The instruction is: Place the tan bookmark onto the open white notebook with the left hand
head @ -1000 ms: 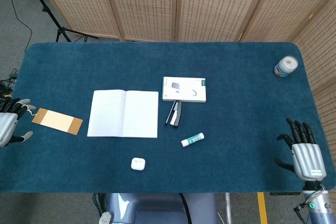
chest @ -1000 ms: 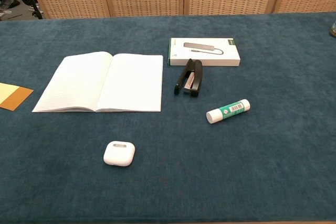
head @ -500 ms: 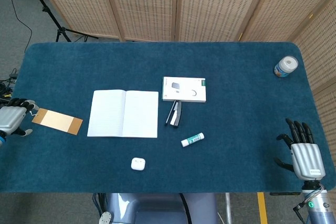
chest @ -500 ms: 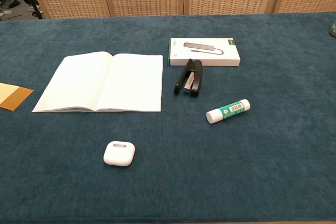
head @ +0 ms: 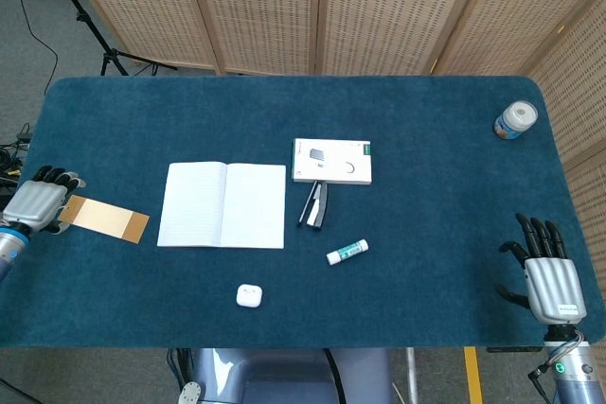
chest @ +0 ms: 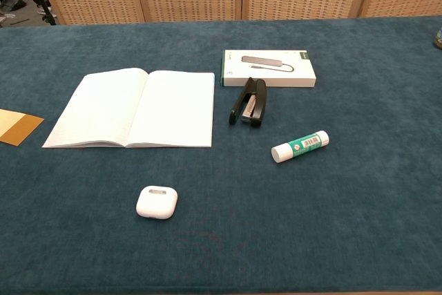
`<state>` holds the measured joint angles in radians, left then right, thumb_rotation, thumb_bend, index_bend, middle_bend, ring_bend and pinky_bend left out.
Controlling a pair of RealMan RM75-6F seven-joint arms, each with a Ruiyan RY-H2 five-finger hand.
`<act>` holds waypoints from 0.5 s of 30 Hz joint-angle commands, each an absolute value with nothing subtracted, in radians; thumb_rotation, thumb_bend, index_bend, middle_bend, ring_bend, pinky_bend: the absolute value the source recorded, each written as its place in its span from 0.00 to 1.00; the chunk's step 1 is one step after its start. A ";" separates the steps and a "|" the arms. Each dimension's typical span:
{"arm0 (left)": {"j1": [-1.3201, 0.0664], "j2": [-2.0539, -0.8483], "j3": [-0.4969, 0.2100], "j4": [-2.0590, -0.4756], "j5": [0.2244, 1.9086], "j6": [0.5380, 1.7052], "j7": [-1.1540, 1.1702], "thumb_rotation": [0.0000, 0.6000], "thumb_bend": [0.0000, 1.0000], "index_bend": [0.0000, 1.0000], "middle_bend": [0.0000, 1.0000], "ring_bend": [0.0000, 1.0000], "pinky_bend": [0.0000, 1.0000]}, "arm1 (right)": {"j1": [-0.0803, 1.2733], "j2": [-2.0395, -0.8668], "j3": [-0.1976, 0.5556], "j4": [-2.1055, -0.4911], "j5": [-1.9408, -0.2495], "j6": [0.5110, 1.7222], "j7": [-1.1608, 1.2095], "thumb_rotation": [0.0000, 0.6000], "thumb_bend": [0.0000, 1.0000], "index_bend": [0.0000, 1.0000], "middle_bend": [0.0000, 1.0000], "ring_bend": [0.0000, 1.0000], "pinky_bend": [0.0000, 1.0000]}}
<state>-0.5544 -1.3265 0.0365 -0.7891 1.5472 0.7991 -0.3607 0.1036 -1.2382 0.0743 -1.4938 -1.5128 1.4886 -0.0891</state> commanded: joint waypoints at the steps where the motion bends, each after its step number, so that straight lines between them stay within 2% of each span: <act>1: -0.560 -1.345 0.050 -0.772 1.563 0.818 -0.379 1.00 0.22 0.21 0.20 0.09 0.06 | 0.103 -1.241 0.076 -1.489 -1.513 1.491 -0.087 1.00 0.13 0.38 0.06 0.00 0.00; 15: -0.571 -1.399 0.108 -0.704 1.606 0.817 -0.442 1.00 0.22 0.20 0.20 0.09 0.06 | 0.104 -1.246 0.077 -1.481 -1.511 1.493 -0.084 1.00 0.13 0.38 0.06 0.00 0.00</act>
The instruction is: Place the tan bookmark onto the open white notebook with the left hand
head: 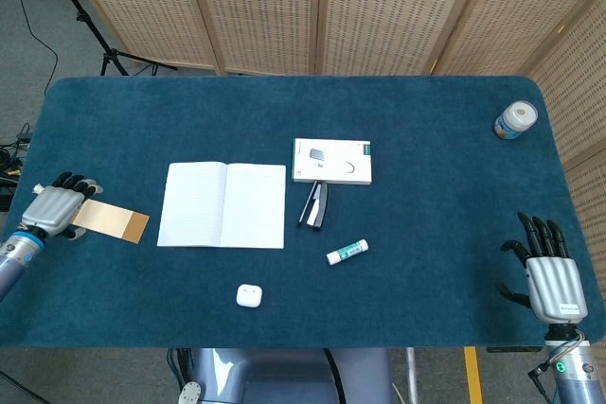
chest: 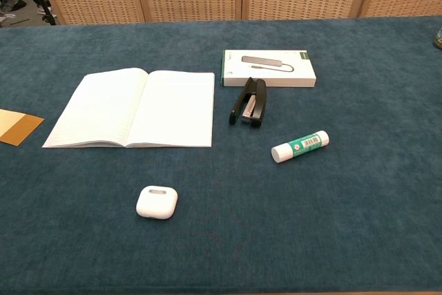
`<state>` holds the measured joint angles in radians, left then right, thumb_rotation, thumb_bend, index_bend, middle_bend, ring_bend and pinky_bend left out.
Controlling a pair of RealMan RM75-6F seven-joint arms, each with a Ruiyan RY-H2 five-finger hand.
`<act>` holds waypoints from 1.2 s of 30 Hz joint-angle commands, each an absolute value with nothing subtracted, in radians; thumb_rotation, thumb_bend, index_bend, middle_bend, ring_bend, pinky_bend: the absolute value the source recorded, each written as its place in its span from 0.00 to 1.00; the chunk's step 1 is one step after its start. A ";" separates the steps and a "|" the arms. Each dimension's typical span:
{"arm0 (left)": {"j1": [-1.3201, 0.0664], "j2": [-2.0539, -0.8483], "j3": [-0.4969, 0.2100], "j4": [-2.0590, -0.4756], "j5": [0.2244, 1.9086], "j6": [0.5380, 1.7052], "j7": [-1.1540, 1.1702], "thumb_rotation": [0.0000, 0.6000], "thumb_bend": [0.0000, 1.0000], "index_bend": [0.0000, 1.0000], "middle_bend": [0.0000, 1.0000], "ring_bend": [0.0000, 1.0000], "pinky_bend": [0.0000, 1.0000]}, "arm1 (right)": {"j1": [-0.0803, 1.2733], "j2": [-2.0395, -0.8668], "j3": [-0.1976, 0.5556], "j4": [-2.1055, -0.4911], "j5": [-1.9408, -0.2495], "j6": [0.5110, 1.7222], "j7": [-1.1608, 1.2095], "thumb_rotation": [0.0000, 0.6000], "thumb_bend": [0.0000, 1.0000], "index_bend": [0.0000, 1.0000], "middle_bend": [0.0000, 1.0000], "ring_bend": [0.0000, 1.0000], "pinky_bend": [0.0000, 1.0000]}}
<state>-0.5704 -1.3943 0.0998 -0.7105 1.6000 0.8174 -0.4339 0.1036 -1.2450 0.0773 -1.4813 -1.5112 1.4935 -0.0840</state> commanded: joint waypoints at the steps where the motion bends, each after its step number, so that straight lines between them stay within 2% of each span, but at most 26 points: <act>1: -0.571 -1.400 0.113 -0.703 1.610 0.817 -0.445 1.00 0.22 0.20 0.20 0.09 0.06 | 0.104 -1.246 0.077 -1.480 -1.511 1.492 -0.085 1.00 0.13 0.38 0.06 0.00 0.00; 36: -0.572 -1.491 0.138 -0.600 1.604 0.809 -0.451 1.00 0.24 0.19 0.20 0.09 0.06 | 0.105 -1.249 0.077 -1.476 -1.508 1.491 -0.089 1.00 0.13 0.38 0.06 0.00 0.00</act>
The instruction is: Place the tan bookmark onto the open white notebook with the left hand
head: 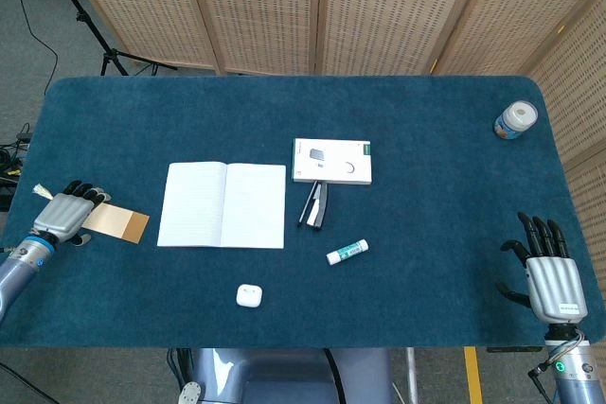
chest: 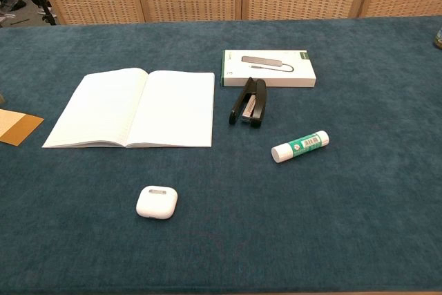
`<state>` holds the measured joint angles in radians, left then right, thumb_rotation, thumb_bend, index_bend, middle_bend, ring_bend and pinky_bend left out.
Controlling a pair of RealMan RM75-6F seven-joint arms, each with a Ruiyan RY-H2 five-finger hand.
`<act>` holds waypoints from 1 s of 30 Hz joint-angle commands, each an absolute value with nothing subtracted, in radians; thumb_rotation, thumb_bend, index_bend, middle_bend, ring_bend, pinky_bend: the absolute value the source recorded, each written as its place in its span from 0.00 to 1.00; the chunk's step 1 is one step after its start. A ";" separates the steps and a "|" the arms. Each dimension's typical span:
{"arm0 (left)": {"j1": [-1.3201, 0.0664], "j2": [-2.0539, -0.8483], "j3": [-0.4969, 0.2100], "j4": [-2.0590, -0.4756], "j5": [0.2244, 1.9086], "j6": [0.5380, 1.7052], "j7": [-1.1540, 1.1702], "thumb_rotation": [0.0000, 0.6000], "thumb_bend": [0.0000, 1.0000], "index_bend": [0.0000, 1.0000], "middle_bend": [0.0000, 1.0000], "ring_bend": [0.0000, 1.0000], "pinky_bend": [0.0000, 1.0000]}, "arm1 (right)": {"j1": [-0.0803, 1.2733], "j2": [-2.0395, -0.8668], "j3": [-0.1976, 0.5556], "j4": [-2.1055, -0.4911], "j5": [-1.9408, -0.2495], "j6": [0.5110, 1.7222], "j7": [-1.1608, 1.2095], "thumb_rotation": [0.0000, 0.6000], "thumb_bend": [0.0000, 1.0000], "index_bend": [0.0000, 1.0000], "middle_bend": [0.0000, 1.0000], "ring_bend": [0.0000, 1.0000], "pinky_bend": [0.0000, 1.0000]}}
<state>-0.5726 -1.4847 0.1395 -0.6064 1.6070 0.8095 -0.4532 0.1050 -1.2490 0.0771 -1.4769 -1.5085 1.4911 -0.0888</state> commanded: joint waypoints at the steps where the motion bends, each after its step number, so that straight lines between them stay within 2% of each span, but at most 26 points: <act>1: -0.571 -1.494 0.137 -0.596 1.603 0.809 -0.451 1.00 0.24 0.19 0.20 0.09 0.06 | 0.105 -1.249 0.078 -1.476 -1.507 1.490 -0.089 1.00 0.13 0.38 0.06 0.00 0.00; 19: -0.573 -1.509 0.141 -0.586 1.599 0.804 -0.458 1.00 0.28 0.19 0.20 0.09 0.06 | 0.105 -1.252 0.079 -1.471 -1.507 1.493 -0.088 1.00 0.13 0.38 0.06 0.00 0.00; 30: -0.576 -1.507 0.142 -0.591 1.596 0.794 -0.457 1.00 0.34 0.20 0.20 0.09 0.06 | 0.106 -1.255 0.079 -1.467 -1.507 1.493 -0.086 1.00 0.13 0.38 0.06 0.00 0.00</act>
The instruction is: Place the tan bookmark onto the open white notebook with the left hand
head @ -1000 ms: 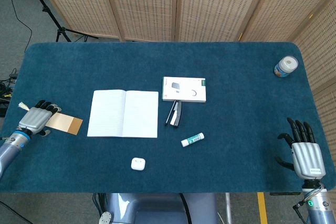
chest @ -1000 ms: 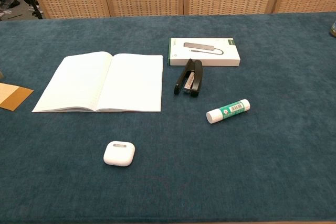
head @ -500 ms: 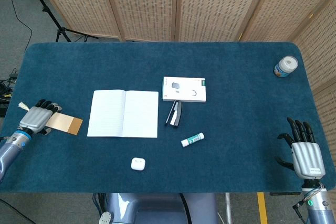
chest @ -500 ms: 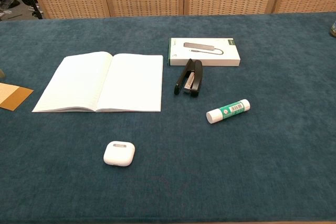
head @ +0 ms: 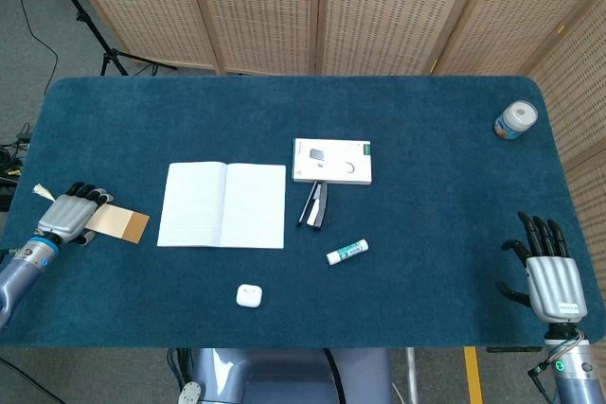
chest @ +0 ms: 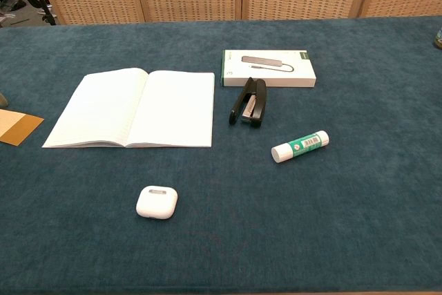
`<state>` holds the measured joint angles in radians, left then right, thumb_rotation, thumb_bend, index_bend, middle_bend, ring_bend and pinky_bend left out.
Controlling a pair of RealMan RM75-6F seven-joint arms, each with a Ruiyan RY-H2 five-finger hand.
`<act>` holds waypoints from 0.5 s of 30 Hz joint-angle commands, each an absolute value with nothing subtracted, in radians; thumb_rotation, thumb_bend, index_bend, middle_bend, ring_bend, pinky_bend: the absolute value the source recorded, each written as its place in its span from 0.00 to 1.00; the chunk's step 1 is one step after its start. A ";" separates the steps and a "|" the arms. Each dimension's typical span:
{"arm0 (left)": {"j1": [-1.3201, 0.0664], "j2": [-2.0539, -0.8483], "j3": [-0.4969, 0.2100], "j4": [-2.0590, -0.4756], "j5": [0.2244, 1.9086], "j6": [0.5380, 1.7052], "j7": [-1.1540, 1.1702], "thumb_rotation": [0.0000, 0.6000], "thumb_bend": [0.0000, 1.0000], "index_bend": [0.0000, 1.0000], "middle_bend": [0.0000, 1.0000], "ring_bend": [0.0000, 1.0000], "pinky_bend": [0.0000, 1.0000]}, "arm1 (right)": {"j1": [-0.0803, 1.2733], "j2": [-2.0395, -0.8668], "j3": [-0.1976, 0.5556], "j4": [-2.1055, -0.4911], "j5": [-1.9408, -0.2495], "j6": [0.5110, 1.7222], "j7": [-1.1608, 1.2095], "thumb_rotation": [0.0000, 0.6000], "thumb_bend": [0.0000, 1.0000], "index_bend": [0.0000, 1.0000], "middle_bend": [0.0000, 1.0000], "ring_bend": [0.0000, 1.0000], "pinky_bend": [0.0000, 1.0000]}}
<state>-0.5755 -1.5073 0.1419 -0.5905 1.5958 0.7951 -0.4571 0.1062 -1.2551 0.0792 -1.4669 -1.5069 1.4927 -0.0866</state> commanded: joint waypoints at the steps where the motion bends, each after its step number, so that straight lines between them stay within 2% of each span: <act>1: -0.576 -1.506 0.142 -0.593 1.595 0.794 -0.457 1.00 0.34 0.20 0.20 0.09 0.06 | 0.106 -1.255 0.079 -1.466 -1.506 1.493 -0.086 1.00 0.13 0.38 0.06 0.00 0.00; 9: -0.578 -1.502 0.144 -0.603 1.596 0.795 -0.458 1.00 0.36 0.34 0.20 0.09 0.06 | 0.107 -1.257 0.079 -1.464 -1.507 1.492 -0.086 1.00 0.13 0.38 0.06 0.00 0.00; 15: -0.580 -1.498 0.143 -0.611 1.594 0.793 -0.461 1.00 0.37 0.35 0.20 0.09 0.06 | 0.106 -1.257 0.079 -1.463 -1.507 1.493 -0.087 1.00 0.13 0.38 0.06 0.00 0.00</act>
<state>-0.5795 -1.4988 0.1433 -0.6096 1.5946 0.7935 -0.4604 0.1065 -1.2574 0.0792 -1.4630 -1.5068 1.4931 -0.0867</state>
